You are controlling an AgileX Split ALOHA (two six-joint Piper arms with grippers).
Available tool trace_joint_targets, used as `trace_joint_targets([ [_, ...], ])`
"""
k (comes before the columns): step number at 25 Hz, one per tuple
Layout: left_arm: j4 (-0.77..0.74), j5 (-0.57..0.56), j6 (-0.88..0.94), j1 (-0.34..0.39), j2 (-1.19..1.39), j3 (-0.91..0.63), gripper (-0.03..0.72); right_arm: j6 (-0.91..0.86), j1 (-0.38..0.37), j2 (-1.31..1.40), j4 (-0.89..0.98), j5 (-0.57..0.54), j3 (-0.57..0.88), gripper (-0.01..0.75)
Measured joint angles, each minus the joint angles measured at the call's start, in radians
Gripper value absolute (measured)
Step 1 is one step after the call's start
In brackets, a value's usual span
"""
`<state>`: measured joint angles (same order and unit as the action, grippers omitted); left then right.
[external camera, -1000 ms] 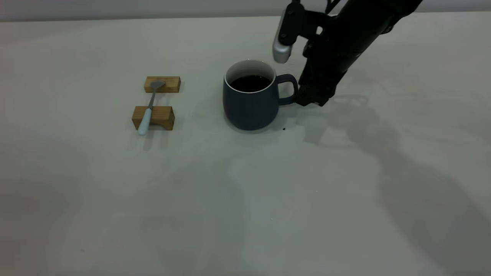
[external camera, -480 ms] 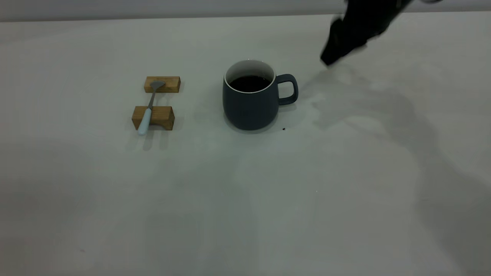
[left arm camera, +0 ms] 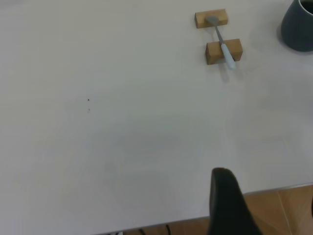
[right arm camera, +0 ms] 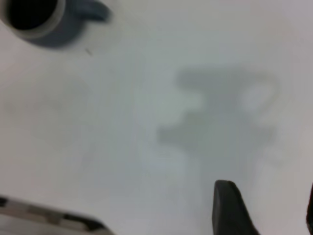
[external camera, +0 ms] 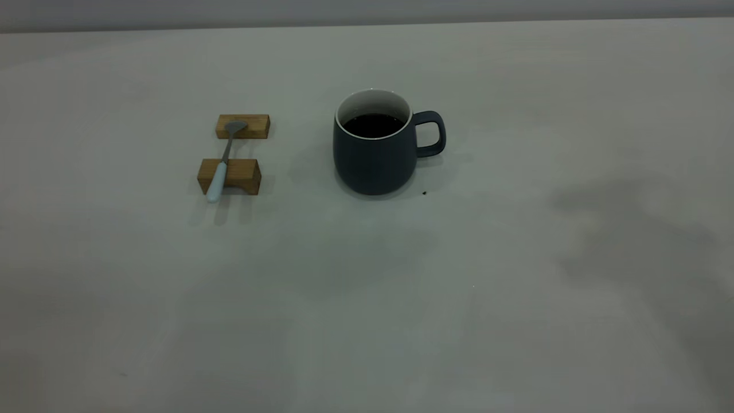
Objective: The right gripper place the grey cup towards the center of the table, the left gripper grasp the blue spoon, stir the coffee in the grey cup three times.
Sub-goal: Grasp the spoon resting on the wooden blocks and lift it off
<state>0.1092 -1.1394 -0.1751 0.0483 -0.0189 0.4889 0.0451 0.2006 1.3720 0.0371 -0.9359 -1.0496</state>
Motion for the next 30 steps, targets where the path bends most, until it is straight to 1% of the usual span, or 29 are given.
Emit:
trace_joint_targets([
  [5,0.000,0.000,0.000,0.000,0.000,0.000,0.478,-0.106,0.000,-0.396,-0.102,-0.071,0.307,0.417],
  [7,0.000,0.000,0.000,0.000,0.000,0.000,0.478,-0.158,-0.002,-0.533,-0.129,-0.087,0.384,0.417],
  [9,0.000,0.000,0.000,0.000,0.000,0.000,0.478,-0.197,-0.025,-0.679,-0.143,-0.101,0.458,0.417],
  [11,0.000,0.000,0.000,0.000,0.000,0.000,0.478,-0.200,-0.067,-0.801,-0.149,-0.104,0.512,0.417],
  [13,0.000,0.000,0.000,0.000,0.000,0.000,0.478,-0.184,-0.117,-0.919,-0.154,-0.123,0.547,0.417],
  [15,0.000,0.000,0.000,0.000,0.000,0.000,0.478,-0.154,-0.152,-1.017,-0.156,-0.146,0.560,0.417],
  [17,0.000,0.000,0.000,0.000,0.000,0.000,0.478,-0.141,-0.169,-1.107,-0.162,-0.176,0.563,0.417],
  [22,0.000,0.000,0.000,0.000,0.000,0.000,0.478,-0.138,-0.171,-1.290,-0.172,-0.192,0.581,0.417],
  [30,0.000,0.000,0.000,0.000,0.000,0.000,0.478,-0.137,-0.171,-1.351,-0.170,-0.193,0.581,0.417],
])
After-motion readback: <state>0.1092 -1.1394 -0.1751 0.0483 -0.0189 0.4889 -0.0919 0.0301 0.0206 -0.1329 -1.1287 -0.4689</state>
